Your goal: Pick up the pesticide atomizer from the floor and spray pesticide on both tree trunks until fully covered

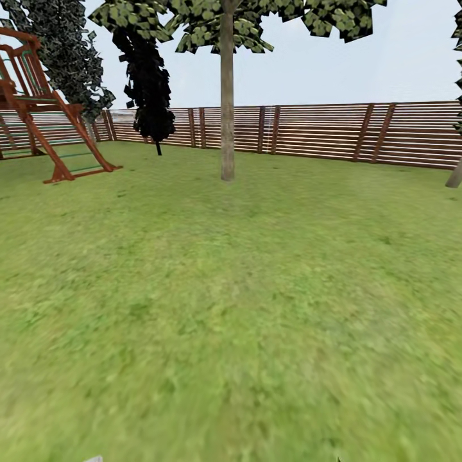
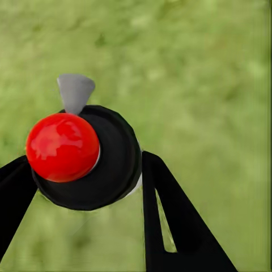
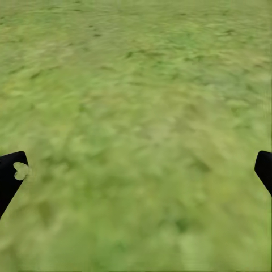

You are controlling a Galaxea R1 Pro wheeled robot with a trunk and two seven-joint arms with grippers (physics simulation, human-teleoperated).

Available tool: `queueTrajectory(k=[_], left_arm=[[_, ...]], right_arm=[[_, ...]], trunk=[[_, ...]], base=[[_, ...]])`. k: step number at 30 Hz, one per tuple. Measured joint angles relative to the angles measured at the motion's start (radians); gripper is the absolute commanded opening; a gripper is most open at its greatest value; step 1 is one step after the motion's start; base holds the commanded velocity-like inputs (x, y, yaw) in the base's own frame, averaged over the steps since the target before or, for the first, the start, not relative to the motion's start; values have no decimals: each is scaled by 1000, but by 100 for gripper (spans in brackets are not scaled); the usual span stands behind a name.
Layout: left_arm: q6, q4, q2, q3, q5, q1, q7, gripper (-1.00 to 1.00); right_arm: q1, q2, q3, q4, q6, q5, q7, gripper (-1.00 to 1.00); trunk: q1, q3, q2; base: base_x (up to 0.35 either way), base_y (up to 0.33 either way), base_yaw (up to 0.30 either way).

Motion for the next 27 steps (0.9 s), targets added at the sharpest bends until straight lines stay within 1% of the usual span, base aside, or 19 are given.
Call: queueTrajectory(k=[27], left_arm=[[2,1,-2,-3,-3,0,5,-100]], right_arm=[[0,0,1,0,0,0,0,100]], trunk=[[0,0,0]], base=[[338,0,0]])
